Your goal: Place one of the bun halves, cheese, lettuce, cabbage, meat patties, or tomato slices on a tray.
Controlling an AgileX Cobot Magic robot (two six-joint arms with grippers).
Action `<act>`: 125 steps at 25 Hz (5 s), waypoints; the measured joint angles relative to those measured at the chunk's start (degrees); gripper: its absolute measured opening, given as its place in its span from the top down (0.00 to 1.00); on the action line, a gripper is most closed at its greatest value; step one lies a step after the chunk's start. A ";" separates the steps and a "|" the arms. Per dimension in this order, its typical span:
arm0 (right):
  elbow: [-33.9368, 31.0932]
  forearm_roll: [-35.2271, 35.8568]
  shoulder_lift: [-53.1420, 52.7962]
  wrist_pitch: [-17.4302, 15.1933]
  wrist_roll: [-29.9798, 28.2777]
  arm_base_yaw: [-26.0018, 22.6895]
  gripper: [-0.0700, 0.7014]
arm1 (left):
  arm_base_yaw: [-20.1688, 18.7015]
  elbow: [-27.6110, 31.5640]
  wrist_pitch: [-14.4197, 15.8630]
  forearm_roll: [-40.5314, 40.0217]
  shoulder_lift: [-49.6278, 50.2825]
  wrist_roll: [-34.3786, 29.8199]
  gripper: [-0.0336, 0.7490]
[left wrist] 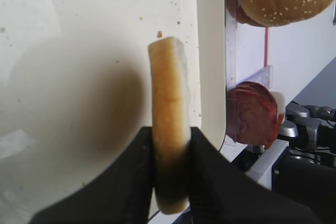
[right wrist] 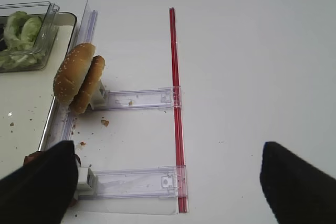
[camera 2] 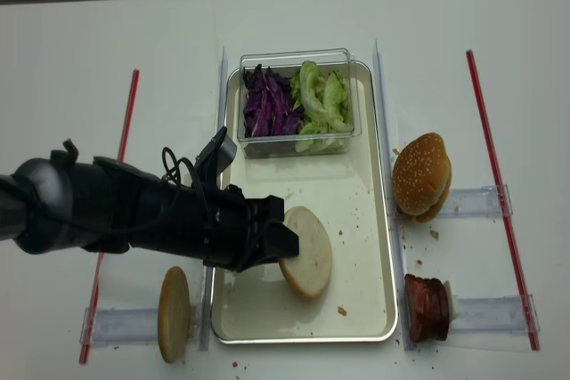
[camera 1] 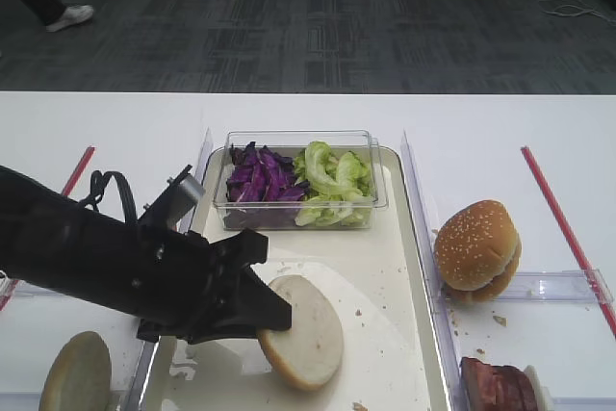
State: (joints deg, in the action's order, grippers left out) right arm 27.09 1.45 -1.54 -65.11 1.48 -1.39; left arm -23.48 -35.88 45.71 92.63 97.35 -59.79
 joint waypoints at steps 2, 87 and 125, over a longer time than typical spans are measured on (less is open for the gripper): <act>0.00 0.00 0.00 0.00 0.00 0.00 0.01 | 0.00 0.00 0.13 0.00 1.15 0.00 0.77; 0.00 0.00 0.00 0.00 -0.34 0.00 0.01 | 2.17 -33.68 24.05 -94.69 -8.86 65.09 0.49; 0.00 0.00 0.00 0.00 -0.12 0.00 0.01 | 22.16 -22.16 24.52 -92.63 -23.87 56.65 0.49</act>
State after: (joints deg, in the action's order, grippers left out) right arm 27.09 1.45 -1.54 -65.11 1.36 -1.39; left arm -1.32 -58.04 70.23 0.00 73.47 -3.14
